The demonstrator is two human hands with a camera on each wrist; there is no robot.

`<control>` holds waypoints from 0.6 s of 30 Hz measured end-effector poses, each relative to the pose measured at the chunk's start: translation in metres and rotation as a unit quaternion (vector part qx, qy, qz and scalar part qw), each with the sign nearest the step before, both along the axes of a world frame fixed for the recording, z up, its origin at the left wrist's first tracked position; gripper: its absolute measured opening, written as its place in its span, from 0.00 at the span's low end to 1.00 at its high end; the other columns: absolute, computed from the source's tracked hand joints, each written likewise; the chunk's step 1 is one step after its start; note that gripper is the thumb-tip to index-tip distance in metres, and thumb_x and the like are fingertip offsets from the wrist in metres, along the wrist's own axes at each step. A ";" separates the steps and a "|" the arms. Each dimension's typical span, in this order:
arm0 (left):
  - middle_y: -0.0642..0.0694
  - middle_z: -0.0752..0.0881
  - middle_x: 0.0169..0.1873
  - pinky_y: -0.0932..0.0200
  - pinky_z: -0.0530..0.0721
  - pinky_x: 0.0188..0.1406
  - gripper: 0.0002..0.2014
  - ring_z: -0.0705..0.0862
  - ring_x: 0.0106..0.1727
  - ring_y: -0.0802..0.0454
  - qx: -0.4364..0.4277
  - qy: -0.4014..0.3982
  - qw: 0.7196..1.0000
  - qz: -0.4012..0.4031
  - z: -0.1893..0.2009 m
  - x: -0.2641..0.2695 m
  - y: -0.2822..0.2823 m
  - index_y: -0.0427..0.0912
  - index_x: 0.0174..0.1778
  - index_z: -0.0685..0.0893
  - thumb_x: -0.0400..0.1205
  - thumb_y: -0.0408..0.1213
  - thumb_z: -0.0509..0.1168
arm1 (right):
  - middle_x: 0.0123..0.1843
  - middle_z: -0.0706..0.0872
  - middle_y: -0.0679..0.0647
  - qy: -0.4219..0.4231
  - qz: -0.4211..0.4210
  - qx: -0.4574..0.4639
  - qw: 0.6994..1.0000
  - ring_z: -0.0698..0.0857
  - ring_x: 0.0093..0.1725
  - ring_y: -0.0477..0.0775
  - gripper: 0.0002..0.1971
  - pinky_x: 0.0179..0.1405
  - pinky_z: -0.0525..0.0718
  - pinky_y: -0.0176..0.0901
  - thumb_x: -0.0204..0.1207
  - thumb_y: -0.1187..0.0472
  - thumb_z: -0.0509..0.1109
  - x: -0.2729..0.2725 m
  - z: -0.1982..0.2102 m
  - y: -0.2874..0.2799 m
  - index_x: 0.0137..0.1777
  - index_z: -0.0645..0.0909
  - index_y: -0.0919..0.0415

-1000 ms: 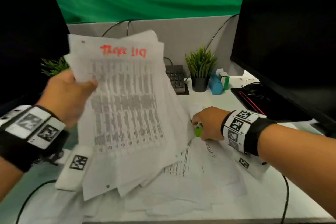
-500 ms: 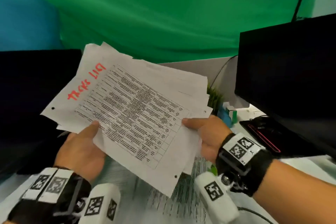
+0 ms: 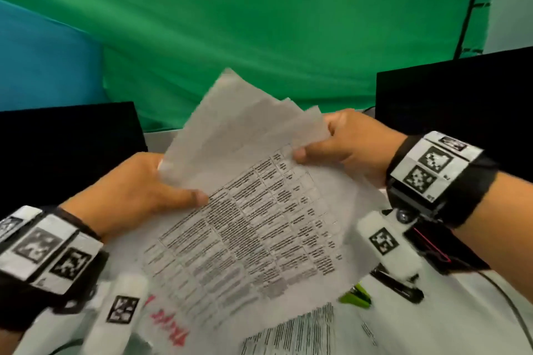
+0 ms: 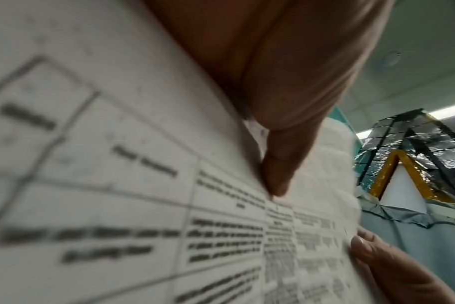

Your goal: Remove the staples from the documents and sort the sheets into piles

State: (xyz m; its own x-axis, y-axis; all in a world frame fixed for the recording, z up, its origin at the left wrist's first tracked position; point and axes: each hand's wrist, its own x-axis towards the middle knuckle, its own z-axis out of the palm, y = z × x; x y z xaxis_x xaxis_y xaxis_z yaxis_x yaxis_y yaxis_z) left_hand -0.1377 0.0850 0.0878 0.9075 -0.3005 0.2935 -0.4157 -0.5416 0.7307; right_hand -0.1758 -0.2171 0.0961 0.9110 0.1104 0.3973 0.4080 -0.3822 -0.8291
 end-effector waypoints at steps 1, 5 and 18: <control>0.38 0.95 0.44 0.31 0.89 0.58 0.19 0.94 0.45 0.35 -0.032 0.031 0.999 -0.013 -0.002 0.001 -0.001 0.47 0.46 0.95 0.62 0.46 0.87 | 0.48 0.94 0.62 0.002 -0.002 0.003 1.000 0.93 0.47 0.63 0.12 0.47 0.93 0.56 0.69 0.65 0.82 0.000 0.004 -0.002 0.52 0.90 0.66; 0.25 0.92 0.47 0.19 0.83 0.59 0.16 0.92 0.46 0.24 -0.152 0.123 0.981 -0.018 -0.026 0.001 0.004 0.34 0.49 0.93 0.66 0.33 0.81 | 0.40 0.94 0.58 0.021 -0.017 -0.011 1.000 0.93 0.38 0.58 0.07 0.39 0.92 0.51 0.68 0.68 0.82 0.001 0.007 -0.016 0.45 0.89 0.67; 0.46 0.88 0.45 0.44 0.85 0.51 0.21 0.86 0.49 0.37 0.390 -0.432 0.813 0.001 0.053 -0.031 -0.054 0.52 0.54 0.88 0.74 0.61 0.63 | 0.35 0.88 0.55 -0.145 -0.041 -0.250 0.956 0.80 0.33 0.40 0.05 0.34 0.81 0.37 0.71 0.60 0.82 0.005 0.025 0.031 0.41 0.89 0.60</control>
